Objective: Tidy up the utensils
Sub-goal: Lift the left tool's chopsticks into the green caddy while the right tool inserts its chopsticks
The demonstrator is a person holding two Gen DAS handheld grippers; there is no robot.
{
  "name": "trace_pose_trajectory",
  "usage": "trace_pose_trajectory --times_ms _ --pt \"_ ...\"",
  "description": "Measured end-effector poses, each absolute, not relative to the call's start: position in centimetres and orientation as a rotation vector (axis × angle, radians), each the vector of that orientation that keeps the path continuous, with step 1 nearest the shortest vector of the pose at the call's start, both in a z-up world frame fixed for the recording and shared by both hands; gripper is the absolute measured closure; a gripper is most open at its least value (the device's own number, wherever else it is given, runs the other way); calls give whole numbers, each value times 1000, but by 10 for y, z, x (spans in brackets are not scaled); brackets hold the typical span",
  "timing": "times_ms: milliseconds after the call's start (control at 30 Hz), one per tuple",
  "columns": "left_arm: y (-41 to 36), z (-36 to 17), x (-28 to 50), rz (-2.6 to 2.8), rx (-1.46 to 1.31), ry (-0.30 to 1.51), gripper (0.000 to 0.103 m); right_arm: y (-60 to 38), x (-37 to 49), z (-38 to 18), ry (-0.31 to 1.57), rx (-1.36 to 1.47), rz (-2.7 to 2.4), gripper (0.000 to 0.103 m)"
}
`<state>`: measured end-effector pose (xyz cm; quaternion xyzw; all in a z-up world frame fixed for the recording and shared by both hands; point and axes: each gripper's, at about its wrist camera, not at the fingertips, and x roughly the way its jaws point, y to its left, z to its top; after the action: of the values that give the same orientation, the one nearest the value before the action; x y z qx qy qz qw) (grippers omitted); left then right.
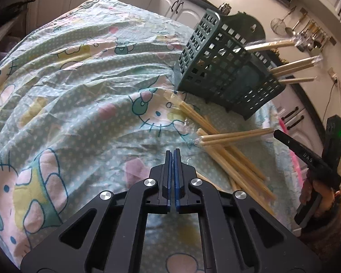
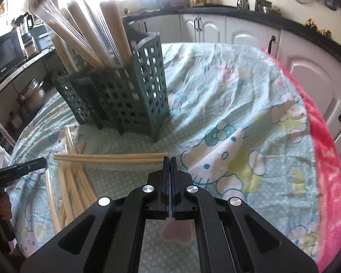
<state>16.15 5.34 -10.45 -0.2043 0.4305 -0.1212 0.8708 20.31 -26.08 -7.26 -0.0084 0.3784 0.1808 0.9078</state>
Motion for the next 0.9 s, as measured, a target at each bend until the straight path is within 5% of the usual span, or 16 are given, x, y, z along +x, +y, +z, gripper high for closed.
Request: trace_pose_trajectory --times_ms 900 --pt "63 10 99 -381 -478 585 103 -172 110 45 463 -178 642 102"
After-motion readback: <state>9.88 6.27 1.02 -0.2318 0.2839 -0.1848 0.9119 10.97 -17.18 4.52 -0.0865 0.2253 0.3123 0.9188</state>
